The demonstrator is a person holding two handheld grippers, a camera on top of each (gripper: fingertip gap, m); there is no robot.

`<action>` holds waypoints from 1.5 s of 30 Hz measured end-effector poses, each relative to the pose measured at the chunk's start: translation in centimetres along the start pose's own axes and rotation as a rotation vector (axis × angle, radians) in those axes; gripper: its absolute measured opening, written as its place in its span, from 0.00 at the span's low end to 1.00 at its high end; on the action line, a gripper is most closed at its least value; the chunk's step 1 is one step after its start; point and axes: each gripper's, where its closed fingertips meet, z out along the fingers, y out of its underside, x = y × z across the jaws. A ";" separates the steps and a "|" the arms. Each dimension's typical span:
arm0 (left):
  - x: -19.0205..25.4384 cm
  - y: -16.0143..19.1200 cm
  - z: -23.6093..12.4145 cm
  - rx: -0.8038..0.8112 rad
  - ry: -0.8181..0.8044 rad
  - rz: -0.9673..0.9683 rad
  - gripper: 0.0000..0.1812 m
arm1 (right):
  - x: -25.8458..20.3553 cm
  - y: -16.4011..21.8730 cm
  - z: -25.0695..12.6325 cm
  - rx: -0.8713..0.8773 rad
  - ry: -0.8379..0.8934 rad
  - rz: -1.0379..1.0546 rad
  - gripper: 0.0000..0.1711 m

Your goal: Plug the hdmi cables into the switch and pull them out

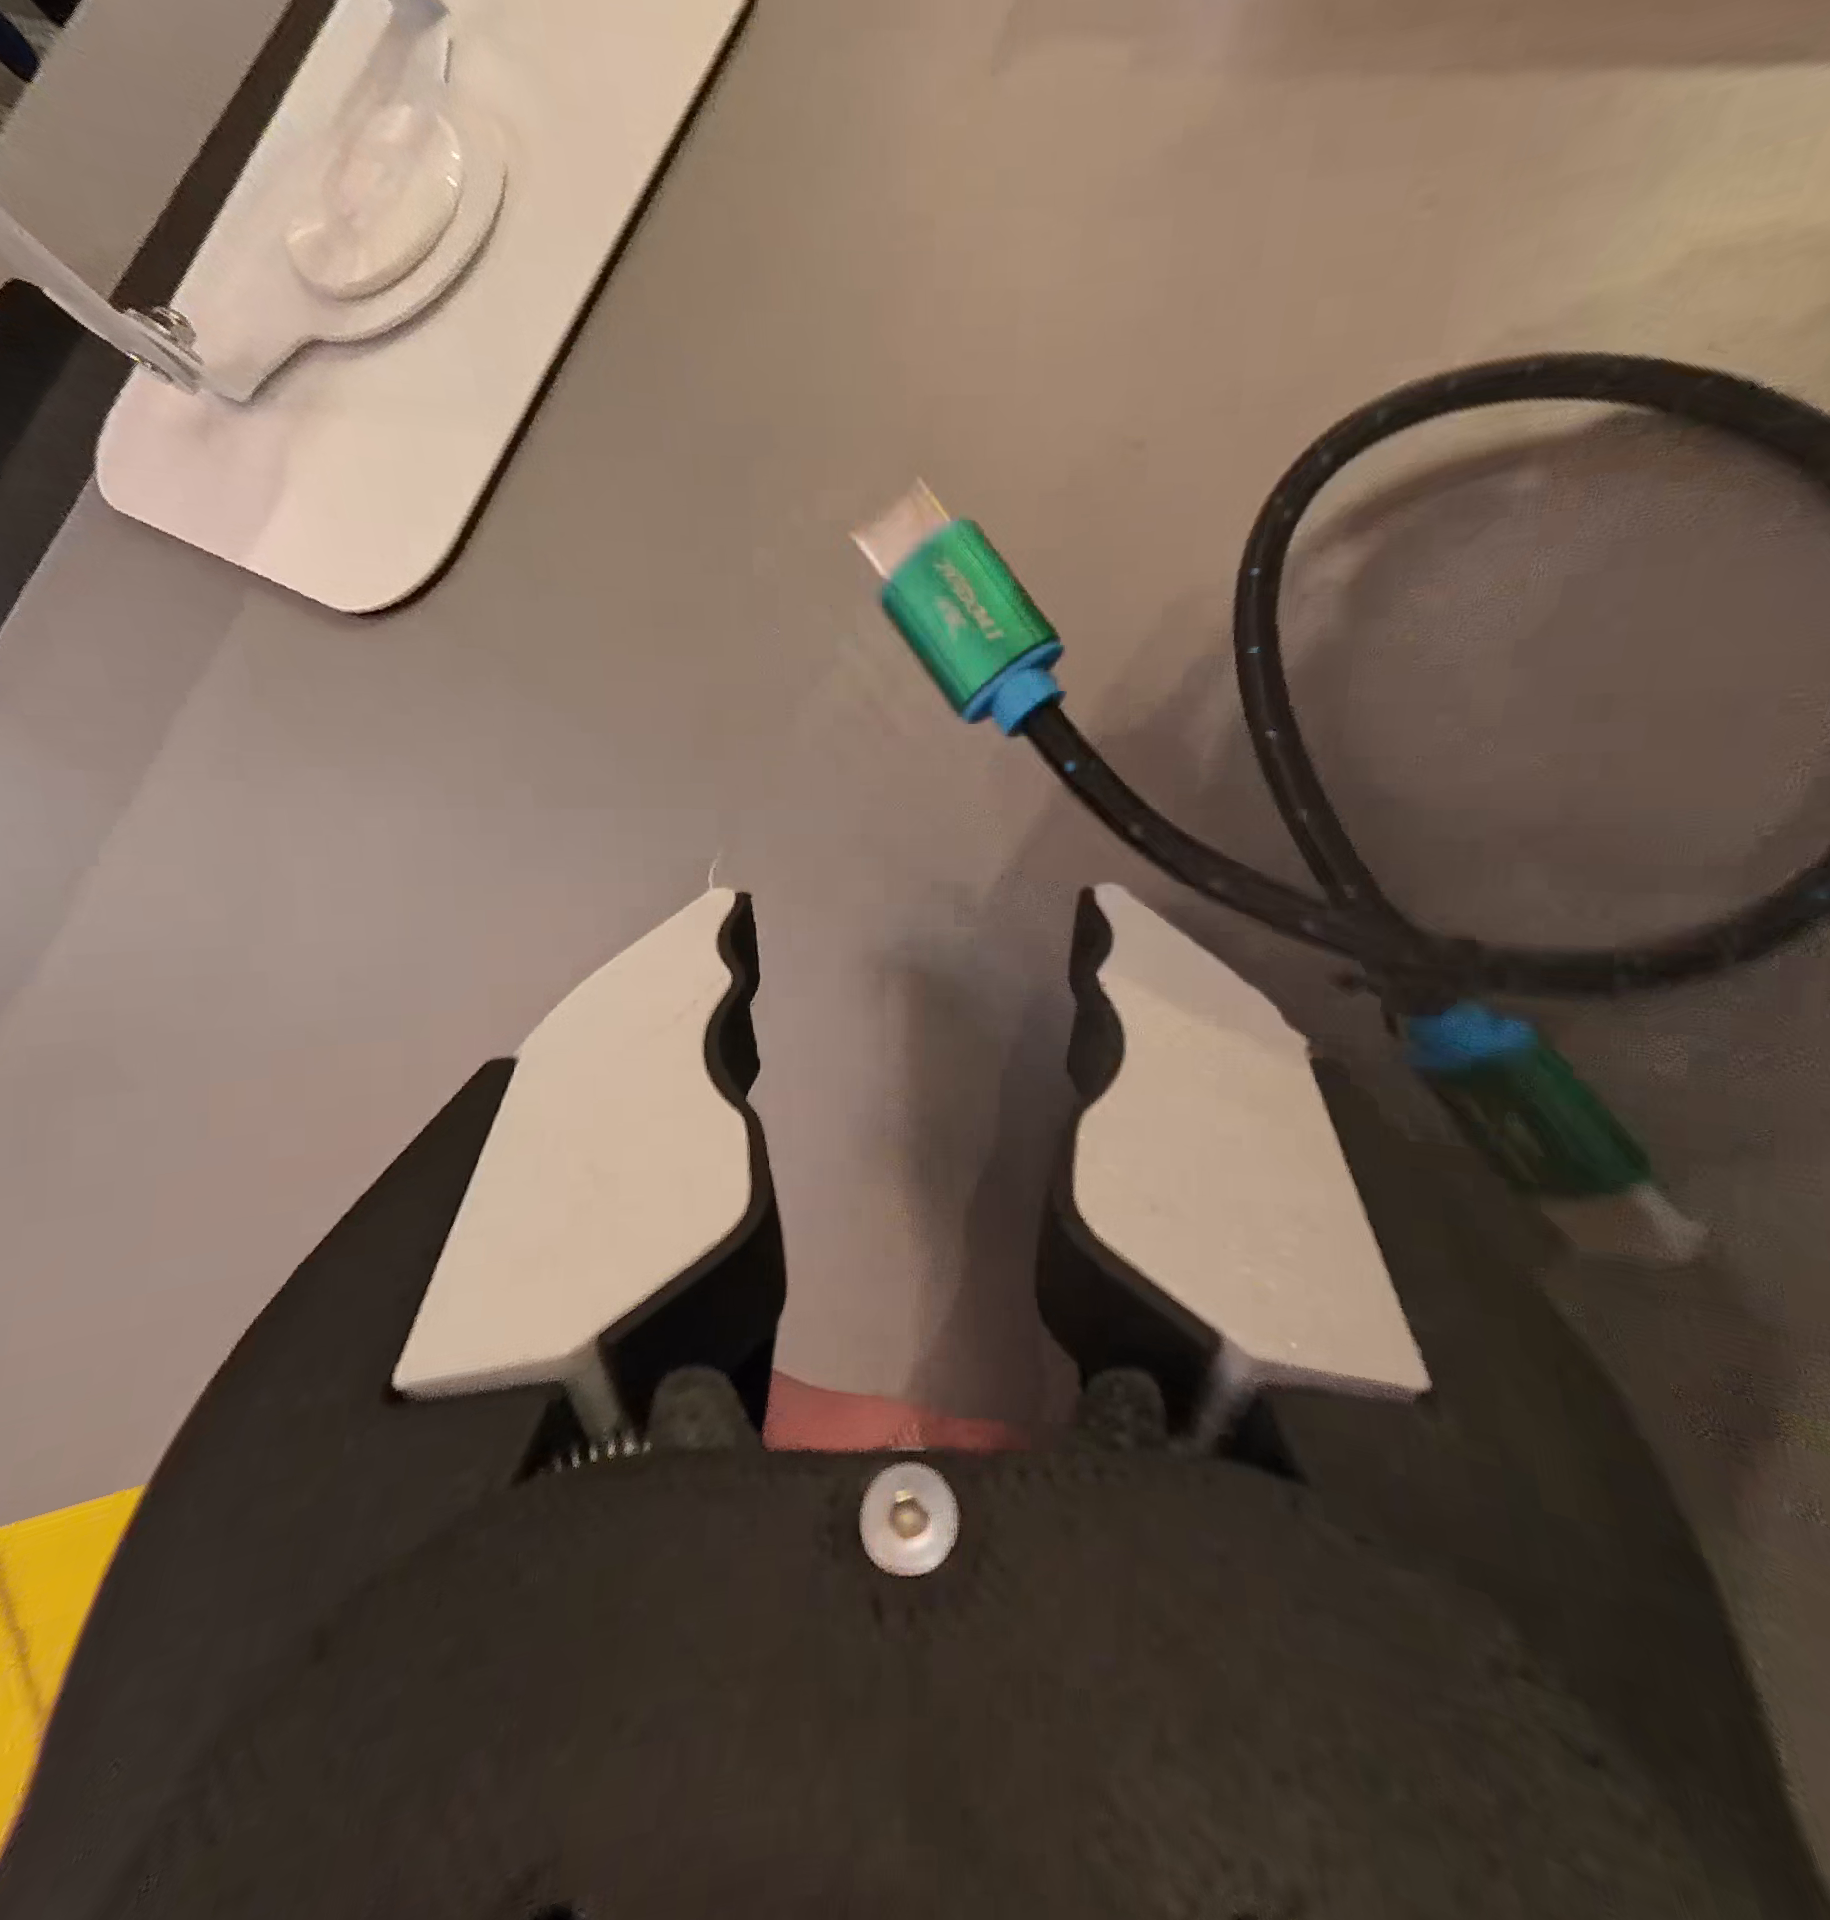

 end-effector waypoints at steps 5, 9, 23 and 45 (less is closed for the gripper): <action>-0.9 0.2 -1.1 -0.036 -0.025 0.026 0.31 | -0.5 0.7 0.4 -0.007 -0.032 0.025 0.07; 0.4 -3.7 -3.7 0.167 0.144 -0.128 0.26 | -0.1 1.1 0.5 -0.015 -0.005 0.035 0.07; 12.3 -8.3 -13.7 0.184 0.777 0.076 0.19 | 0.8 -1.0 0.4 -0.042 0.139 -0.204 0.07; 3.7 -6.7 -8.3 0.243 0.378 -0.050 0.02 | -2.2 2.4 2.7 -0.112 -0.154 0.099 0.30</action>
